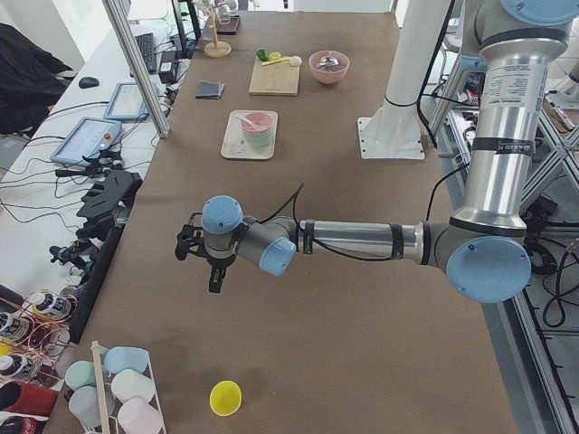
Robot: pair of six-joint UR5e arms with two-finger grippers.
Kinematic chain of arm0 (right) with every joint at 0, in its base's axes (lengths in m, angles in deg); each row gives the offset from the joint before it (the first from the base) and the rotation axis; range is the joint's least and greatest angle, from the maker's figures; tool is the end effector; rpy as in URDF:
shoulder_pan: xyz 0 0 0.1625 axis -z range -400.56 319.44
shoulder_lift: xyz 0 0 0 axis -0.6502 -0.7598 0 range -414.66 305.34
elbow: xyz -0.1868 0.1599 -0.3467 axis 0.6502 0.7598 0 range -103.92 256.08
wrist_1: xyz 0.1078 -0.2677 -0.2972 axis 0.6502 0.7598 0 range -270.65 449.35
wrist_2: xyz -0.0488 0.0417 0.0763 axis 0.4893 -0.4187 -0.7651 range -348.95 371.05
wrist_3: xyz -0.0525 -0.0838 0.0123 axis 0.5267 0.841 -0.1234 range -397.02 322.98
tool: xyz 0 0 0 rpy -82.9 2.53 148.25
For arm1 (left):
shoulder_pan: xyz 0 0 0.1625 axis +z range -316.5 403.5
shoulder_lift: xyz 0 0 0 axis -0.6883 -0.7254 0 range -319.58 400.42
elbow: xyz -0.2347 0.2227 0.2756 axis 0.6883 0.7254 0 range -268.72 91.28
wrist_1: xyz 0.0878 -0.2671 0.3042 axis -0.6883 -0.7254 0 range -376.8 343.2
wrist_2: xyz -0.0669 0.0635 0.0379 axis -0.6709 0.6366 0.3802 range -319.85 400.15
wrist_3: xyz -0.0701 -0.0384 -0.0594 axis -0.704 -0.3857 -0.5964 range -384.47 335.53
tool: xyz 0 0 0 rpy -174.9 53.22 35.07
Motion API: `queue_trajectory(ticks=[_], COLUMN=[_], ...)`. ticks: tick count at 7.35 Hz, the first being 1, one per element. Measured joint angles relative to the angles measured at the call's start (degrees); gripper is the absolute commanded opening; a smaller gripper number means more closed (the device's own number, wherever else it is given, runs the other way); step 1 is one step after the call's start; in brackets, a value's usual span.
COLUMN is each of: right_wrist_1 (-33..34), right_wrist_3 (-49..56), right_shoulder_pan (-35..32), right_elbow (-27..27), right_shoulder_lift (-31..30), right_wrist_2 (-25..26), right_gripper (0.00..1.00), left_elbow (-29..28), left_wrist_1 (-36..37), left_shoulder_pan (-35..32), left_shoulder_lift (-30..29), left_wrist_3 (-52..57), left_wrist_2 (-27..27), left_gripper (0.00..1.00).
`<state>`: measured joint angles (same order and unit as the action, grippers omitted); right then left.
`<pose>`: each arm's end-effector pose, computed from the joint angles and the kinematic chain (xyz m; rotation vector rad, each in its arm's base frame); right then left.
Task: Stack pink bowl on green and place spoon
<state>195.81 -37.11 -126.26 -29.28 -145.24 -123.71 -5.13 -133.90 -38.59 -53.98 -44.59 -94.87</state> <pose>0.0276 -0.4759 0.5612 -0.0577 -0.7795 -0.0580 0.0127 -0.5482 0.6215 0.2154 0.8493 -0.0271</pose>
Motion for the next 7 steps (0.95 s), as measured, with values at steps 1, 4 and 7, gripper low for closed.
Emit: queue_trajectory(ticks=[1,4,7], right_wrist_1=[-0.1,-2.6,-6.9], right_wrist_3=[0.0,0.1,-1.8], right_shoulder_pan=[-0.2,-1.1,-1.3], right_elbow=[0.1,0.6,-0.2], right_shoulder_lift=[-1.4,-6.0,-9.5], right_wrist_2=[0.0,-0.2,-1.3], right_gripper=[1.0,1.0,1.0], left_elbow=[-0.7,1.4,9.7], left_wrist_1=[-0.5,1.2,12.0], left_shoulder_pan=[-0.7,-3.1,-3.4], left_shoulder_lift=[0.9,4.3,6.5], left_wrist_3=[0.2,0.2,1.3], left_wrist_2=[-0.2,-0.6,-0.5], left_gripper=[0.98,0.99,0.98])
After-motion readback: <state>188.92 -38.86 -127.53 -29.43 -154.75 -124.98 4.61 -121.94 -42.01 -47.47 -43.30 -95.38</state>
